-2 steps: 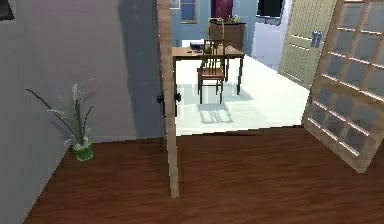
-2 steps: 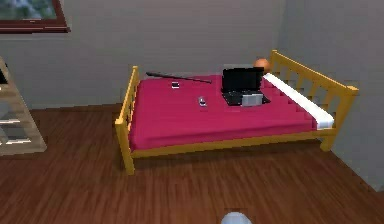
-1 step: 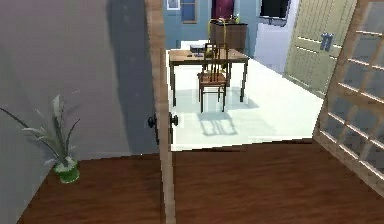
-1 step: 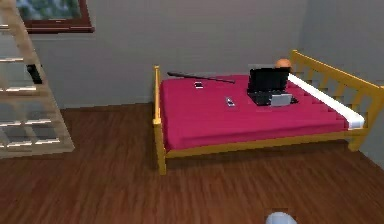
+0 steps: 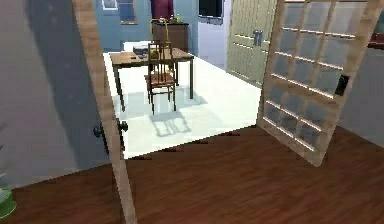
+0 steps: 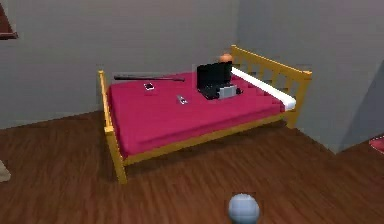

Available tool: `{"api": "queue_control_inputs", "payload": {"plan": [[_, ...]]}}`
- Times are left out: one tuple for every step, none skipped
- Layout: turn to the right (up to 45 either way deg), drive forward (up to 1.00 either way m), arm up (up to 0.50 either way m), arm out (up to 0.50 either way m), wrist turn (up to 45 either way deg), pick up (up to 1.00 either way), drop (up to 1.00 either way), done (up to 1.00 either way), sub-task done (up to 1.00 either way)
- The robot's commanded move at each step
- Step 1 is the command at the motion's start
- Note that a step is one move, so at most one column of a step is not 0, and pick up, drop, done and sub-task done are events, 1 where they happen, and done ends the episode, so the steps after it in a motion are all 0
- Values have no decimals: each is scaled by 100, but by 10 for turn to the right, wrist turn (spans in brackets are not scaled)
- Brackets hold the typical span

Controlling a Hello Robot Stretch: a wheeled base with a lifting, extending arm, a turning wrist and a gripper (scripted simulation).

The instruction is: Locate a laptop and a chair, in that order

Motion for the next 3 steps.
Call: {"api": "queue_control_inputs", "payload": {"plan": [[0, 90, 0, 0, 0, 0, 0, 0, 0], [-30, 0, 0, 0, 0, 0, 0, 0, 0], [450, 0, 0, 0, 0, 0, 0, 0, 0]]}}
